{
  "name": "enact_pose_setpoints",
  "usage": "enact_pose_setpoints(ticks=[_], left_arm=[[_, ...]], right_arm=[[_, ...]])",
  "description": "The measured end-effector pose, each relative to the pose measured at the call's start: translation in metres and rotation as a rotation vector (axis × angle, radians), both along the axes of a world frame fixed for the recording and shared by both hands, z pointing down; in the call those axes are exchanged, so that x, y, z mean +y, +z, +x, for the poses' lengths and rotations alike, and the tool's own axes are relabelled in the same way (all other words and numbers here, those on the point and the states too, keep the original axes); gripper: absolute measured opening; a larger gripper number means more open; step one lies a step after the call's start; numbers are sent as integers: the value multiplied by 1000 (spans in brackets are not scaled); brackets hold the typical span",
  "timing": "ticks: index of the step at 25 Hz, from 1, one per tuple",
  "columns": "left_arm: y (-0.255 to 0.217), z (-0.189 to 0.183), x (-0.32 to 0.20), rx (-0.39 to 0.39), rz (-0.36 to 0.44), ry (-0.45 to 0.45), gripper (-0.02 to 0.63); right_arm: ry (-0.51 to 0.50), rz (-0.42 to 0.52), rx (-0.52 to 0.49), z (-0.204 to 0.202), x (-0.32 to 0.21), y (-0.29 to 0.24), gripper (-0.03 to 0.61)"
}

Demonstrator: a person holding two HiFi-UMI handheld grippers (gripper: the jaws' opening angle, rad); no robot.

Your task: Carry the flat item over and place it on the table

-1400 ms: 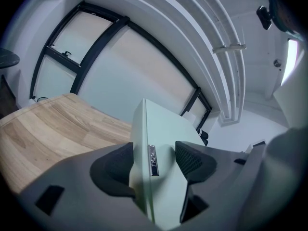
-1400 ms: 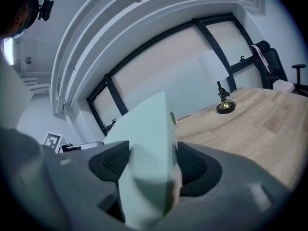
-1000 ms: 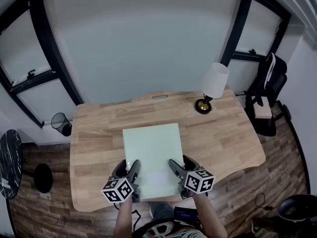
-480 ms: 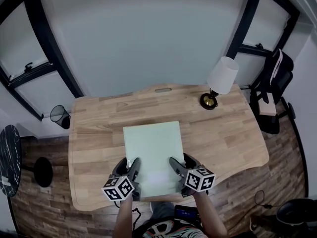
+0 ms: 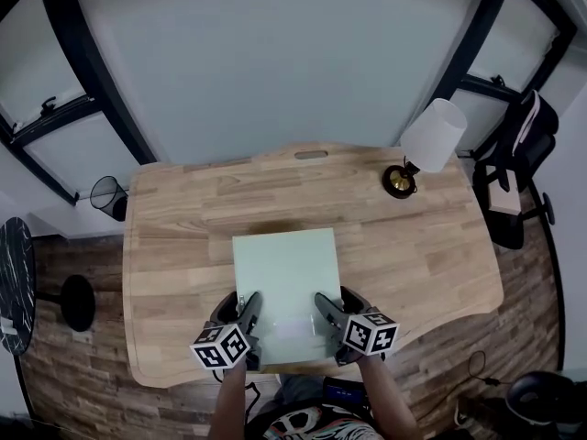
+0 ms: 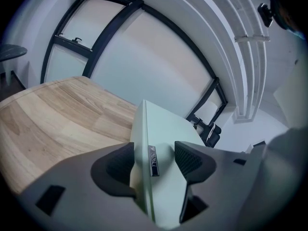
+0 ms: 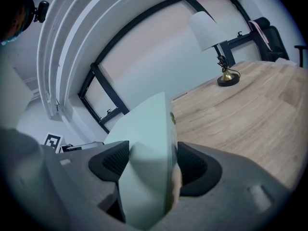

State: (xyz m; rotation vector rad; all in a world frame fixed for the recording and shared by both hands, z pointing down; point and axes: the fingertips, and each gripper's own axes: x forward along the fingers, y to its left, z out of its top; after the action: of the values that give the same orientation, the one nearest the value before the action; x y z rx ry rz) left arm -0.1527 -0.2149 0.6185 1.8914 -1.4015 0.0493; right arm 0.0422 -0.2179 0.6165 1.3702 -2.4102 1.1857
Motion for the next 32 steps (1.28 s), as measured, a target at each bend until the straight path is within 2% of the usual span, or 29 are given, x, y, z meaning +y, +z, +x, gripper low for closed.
enact_pose_setpoints(ticks=[18,23,27,32], left_arm=[[59,-2,-16,-36,-135,1,238],[68,-4,-17,-27,-147,-21,238],[72,-4,-17,-48,-145,-23,238],[72,-4,-16,-61,-150,-22,238]], right_arm=[[2,-150,-7,-1,-12,68,301],[-11,-131,13,-2,-18,70,301],[-23,-124,43,-2,-19,74,301],[-28,-125,33,-2,-18,74,301]])
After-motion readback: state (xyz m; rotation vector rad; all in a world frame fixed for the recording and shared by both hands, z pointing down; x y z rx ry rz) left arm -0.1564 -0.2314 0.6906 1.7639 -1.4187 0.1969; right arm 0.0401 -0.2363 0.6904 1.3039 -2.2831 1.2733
